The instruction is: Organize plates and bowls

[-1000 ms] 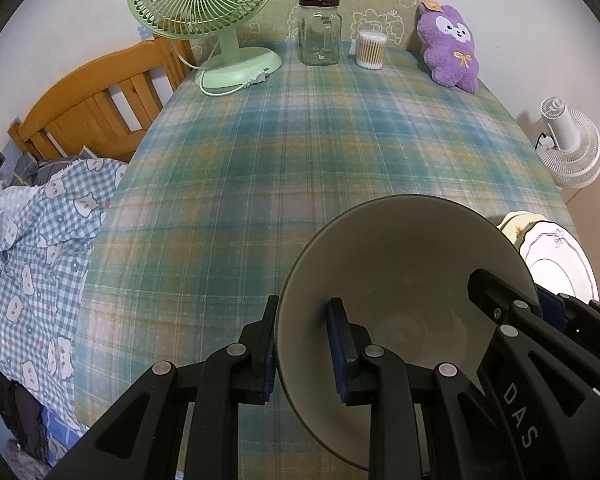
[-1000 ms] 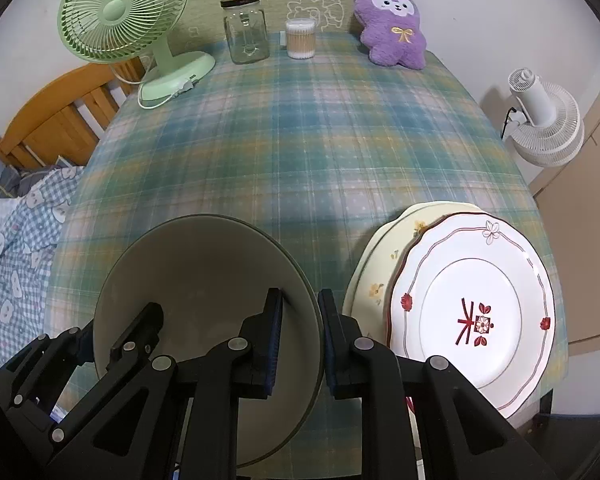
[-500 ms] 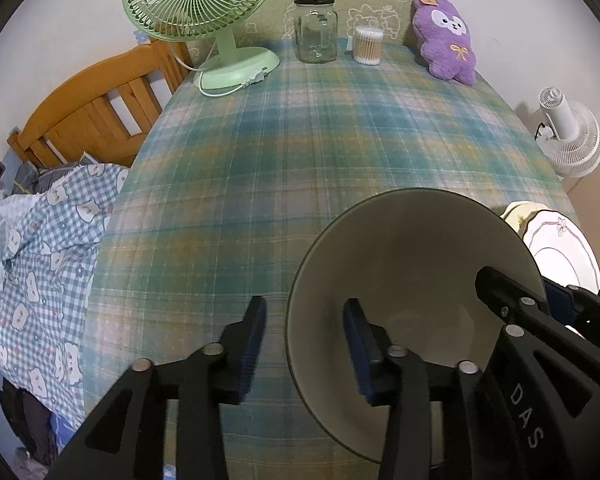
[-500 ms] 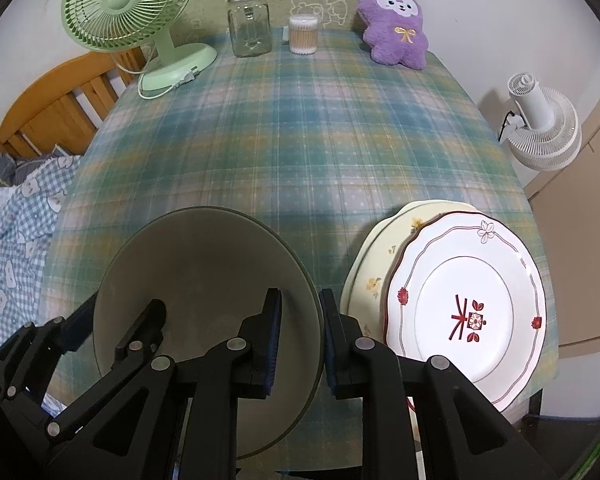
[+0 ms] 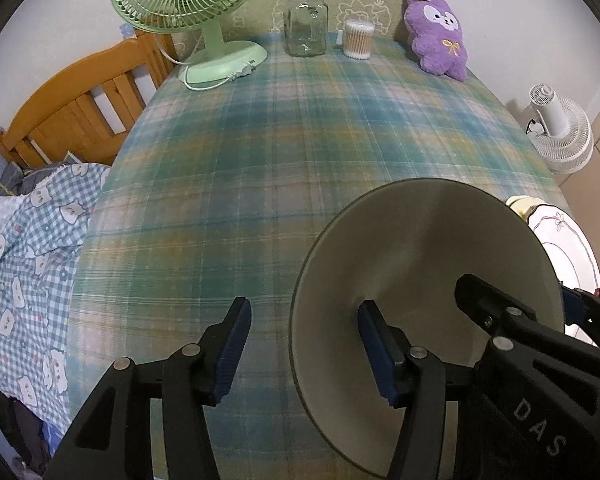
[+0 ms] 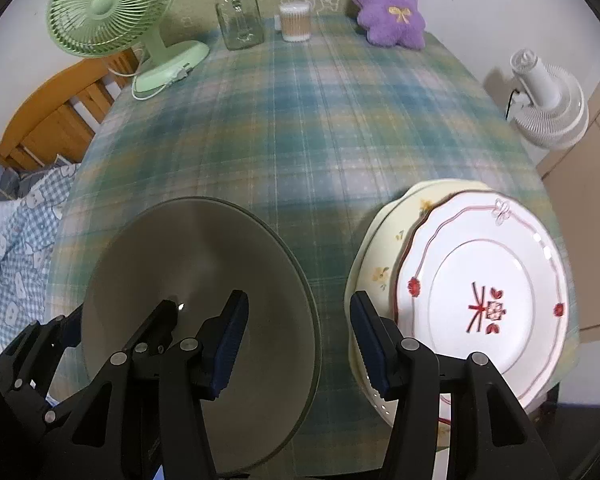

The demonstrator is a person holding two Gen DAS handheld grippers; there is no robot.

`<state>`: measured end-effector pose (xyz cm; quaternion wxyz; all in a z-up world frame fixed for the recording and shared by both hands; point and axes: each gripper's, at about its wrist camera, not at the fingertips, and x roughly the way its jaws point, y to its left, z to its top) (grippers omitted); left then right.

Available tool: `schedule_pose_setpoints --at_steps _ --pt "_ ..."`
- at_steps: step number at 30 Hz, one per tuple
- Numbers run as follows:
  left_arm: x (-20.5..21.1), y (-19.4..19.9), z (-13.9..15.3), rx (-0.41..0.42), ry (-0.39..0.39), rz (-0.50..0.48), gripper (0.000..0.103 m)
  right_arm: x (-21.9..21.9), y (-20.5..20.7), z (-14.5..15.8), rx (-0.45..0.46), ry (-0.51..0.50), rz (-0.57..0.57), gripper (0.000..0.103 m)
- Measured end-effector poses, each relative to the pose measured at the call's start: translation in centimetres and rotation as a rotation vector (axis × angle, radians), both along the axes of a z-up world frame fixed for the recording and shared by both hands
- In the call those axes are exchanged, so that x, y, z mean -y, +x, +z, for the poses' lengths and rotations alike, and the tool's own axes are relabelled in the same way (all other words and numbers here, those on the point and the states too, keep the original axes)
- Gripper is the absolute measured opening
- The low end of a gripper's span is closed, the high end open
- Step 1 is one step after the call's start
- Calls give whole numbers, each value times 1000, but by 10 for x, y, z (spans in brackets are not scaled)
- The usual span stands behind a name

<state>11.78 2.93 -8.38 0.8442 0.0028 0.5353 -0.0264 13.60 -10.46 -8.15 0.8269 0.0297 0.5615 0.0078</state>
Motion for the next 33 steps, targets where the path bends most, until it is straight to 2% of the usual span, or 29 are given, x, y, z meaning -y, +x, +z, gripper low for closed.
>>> schedule_pose_setpoints --at_steps 7,12,17,22,33 --pt "6 0 -2 24 -5 -36 57 6 3 -10 -4 32 -16 55" --pt "4 2 -4 16 -34 -33 56 9 3 -11 -6 77 -19 49" --pt "9 1 -3 14 -47 -65 44 5 3 -11 -9 94 1 39" --pt "11 0 -3 25 -44 -71 43 3 3 -11 -15 103 21 34" --pt "5 -1 0 -8 -86 -40 42 -1 0 -5 -21 90 16 34"
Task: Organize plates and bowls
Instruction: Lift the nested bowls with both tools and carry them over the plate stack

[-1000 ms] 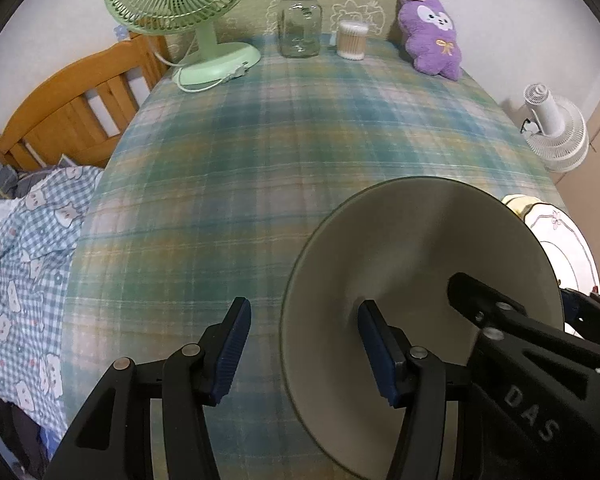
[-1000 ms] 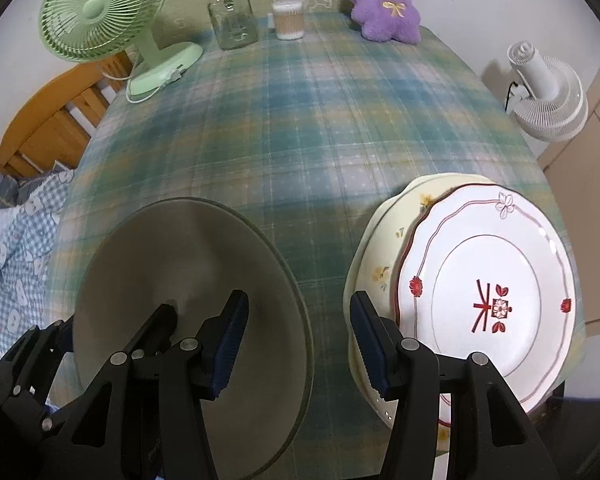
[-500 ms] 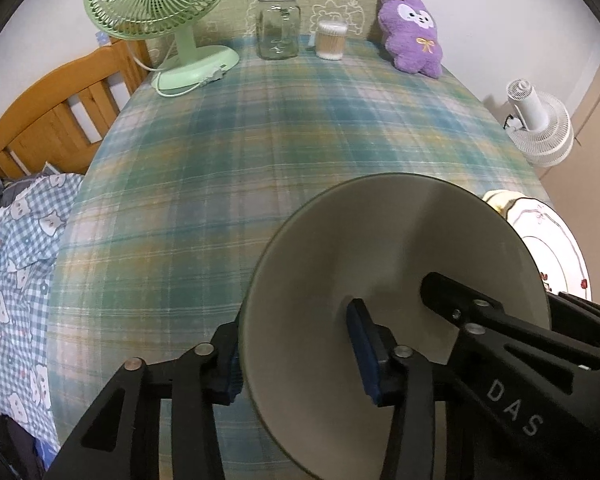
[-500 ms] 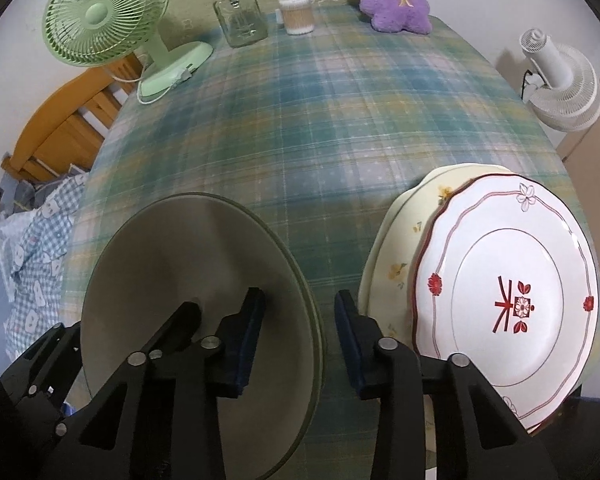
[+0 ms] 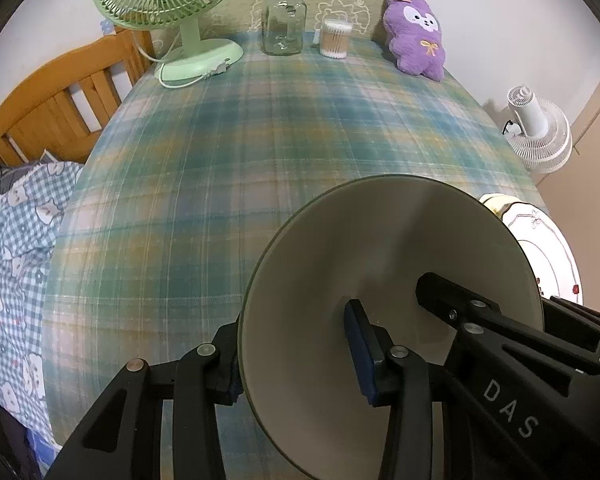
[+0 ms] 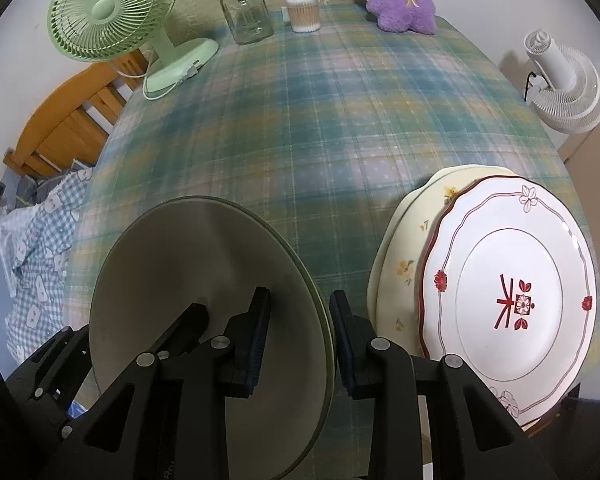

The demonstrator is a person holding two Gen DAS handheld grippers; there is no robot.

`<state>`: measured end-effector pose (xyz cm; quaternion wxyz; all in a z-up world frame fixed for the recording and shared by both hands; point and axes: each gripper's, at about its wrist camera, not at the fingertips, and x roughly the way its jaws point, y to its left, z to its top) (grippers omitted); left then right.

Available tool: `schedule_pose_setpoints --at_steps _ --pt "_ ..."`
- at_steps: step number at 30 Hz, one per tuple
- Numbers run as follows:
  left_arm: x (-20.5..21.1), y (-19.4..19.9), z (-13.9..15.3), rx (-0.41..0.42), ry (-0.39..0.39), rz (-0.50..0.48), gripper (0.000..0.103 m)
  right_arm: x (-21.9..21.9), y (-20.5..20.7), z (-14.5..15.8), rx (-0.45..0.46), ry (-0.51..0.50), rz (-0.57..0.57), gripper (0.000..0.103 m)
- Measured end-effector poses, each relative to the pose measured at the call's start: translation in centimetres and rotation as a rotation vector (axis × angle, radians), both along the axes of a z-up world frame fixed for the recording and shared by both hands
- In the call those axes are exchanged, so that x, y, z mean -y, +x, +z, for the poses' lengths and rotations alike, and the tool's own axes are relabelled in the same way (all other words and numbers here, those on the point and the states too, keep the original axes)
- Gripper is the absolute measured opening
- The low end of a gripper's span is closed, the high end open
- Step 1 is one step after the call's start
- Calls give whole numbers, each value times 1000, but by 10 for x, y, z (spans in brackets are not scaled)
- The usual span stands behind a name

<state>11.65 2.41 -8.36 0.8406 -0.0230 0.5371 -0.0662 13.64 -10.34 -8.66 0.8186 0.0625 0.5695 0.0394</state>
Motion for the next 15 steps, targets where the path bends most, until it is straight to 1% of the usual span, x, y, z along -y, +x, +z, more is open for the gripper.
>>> schedule_pose_setpoints --at_steps 5,15 --pt "-1 -4 3 -2 -9 8 42 0 -3 4 4 -4 -2 35" --pt "1 -8 16 1 -13 -10 41 2 -10 17 12 -10 -32 35"
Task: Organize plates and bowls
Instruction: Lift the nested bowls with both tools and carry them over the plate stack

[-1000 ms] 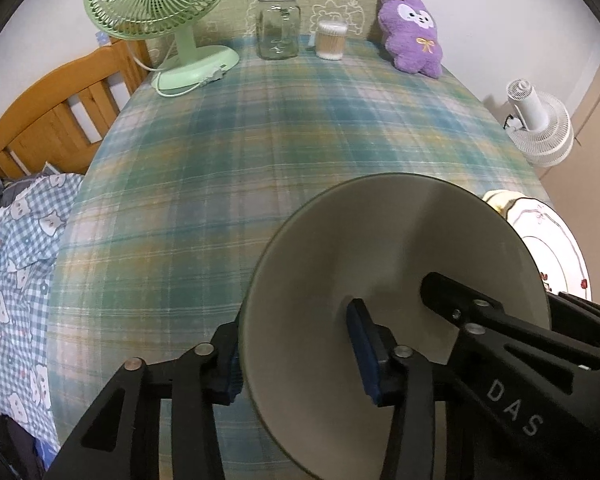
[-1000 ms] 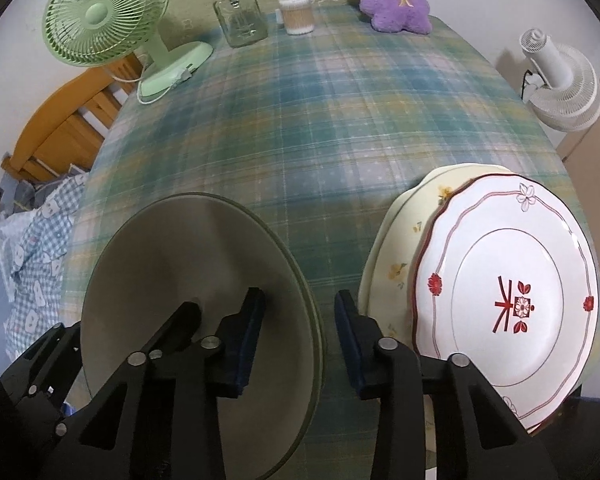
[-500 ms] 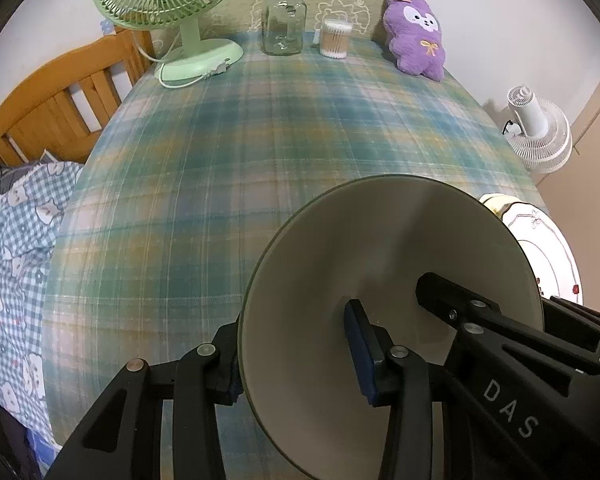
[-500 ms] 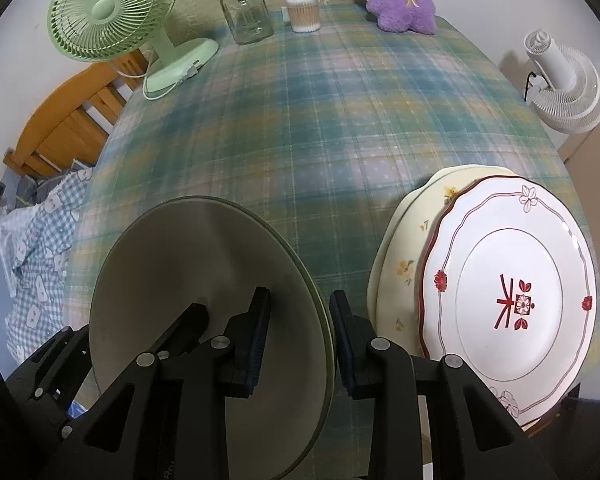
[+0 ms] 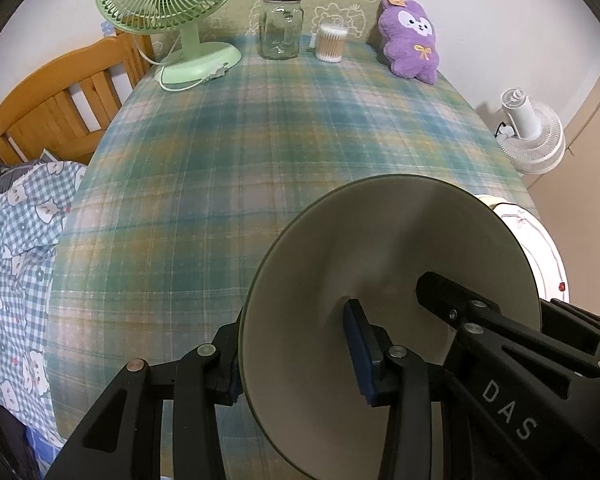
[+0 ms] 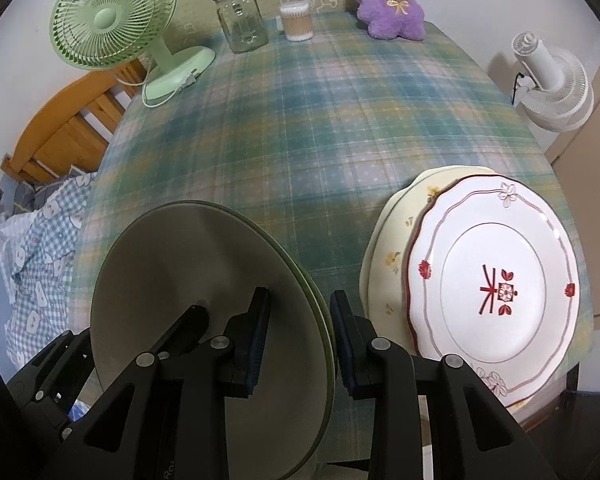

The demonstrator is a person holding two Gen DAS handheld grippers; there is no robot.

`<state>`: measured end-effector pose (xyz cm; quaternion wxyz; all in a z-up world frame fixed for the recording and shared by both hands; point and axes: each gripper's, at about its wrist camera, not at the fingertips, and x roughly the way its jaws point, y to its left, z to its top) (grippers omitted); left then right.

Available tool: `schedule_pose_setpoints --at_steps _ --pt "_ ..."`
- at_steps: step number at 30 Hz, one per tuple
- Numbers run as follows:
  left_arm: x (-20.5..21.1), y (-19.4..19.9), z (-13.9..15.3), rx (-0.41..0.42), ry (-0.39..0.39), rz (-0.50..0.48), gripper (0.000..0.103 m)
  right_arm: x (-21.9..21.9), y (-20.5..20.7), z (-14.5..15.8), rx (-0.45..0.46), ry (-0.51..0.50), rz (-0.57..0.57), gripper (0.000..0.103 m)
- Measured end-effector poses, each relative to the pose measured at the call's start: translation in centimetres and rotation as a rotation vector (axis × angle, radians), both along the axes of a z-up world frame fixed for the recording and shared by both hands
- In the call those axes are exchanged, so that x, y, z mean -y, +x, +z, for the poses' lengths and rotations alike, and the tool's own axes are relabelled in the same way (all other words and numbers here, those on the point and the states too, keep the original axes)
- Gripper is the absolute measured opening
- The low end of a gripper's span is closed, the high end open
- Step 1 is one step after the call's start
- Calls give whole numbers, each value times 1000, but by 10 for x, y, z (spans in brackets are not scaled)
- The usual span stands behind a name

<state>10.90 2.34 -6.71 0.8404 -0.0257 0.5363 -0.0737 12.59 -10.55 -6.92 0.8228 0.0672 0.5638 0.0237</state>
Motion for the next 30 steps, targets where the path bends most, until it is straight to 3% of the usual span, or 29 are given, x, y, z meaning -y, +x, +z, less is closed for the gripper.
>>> schedule_pose_setpoints --at_steps 12,30 --pt "25 0 30 40 3 -42 40 23 -6 33 32 -10 -46 35" --pt "107 14 47 47 -1 -35 40 105 9 51 30 -18 -42 35"
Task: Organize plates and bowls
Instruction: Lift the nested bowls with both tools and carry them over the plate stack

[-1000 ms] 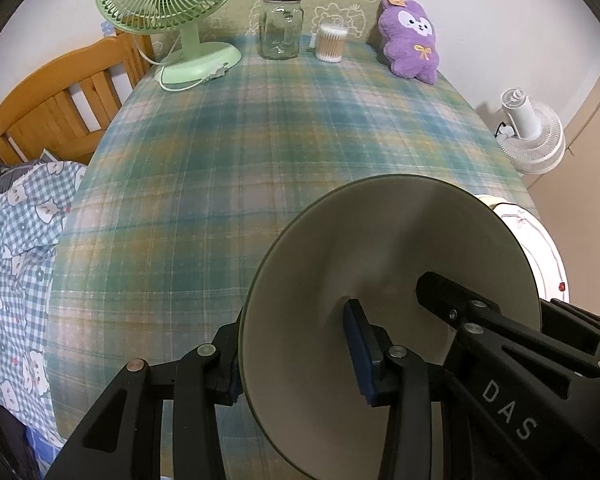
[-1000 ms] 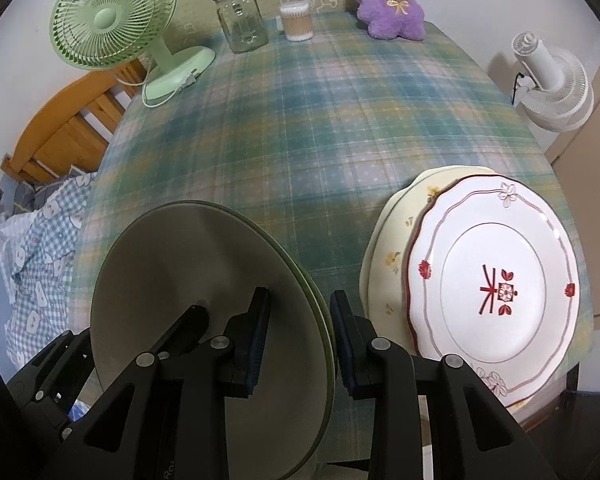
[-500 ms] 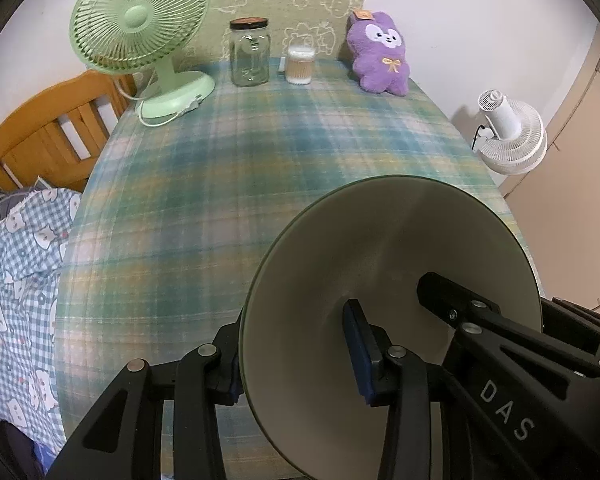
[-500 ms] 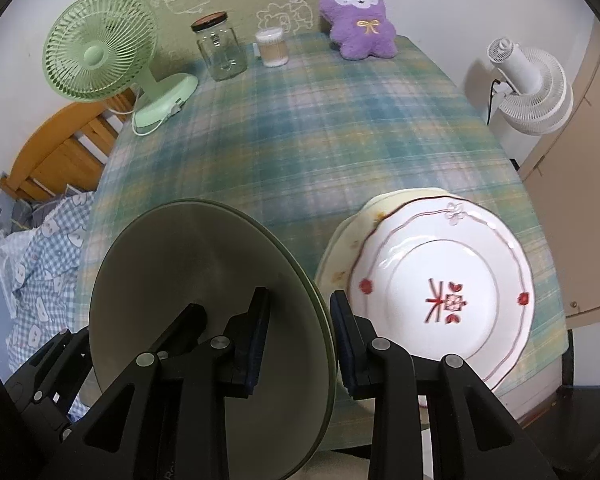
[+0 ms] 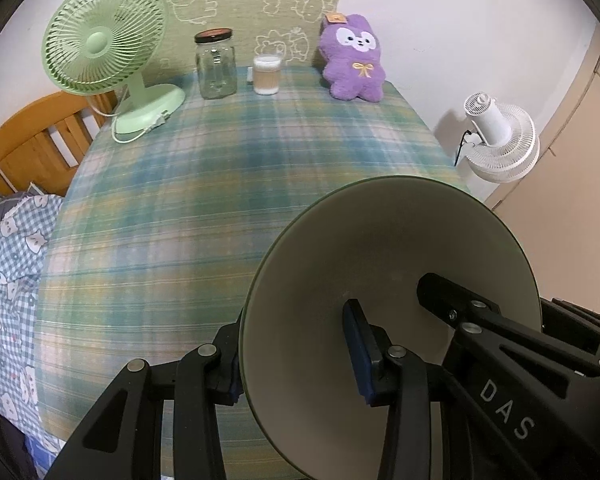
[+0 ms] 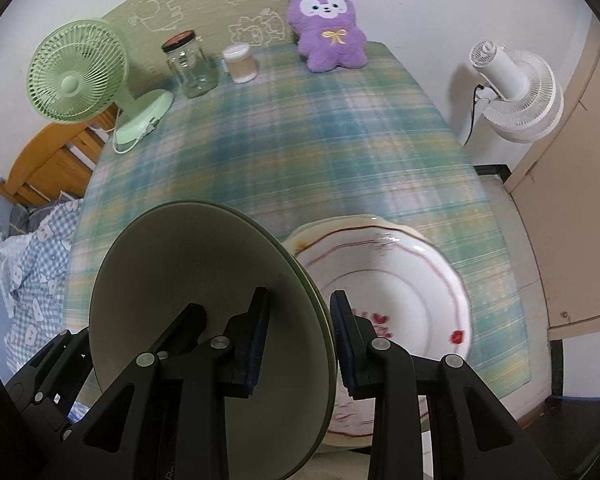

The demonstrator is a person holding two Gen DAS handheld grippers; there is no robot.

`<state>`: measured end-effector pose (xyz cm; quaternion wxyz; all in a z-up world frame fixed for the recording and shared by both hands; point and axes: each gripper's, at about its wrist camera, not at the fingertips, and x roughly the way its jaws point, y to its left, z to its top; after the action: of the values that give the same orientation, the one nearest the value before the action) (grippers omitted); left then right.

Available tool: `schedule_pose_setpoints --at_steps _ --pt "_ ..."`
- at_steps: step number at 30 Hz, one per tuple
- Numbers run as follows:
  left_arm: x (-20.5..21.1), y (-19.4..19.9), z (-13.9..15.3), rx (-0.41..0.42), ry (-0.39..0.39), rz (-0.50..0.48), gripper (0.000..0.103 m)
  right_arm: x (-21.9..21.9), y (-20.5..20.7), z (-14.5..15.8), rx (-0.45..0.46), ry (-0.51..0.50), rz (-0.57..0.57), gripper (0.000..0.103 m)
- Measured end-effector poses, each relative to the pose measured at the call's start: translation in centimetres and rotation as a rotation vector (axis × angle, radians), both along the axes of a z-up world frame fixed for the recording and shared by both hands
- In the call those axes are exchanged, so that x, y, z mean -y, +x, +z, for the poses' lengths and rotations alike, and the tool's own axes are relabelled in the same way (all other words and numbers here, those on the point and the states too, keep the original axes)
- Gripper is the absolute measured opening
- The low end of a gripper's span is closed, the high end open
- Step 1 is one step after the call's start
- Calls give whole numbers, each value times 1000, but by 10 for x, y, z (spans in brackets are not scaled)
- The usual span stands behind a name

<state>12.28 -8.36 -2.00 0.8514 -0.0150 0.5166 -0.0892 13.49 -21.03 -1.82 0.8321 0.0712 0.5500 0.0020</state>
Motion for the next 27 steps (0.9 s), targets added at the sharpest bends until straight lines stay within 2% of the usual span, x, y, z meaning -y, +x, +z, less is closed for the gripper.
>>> schedule_pose_setpoints --at_steps 9,18,27 --pt "46 5 -13 -45 -10 2 40 45 6 -13 -41 -17 5 35" --pt "68 8 -33 -116 -11 45 40 66 14 -34 -101 -16 42 35" --pt "77 10 -33 -103 21 88 40 69 23 -38 -100 -8 86 36"
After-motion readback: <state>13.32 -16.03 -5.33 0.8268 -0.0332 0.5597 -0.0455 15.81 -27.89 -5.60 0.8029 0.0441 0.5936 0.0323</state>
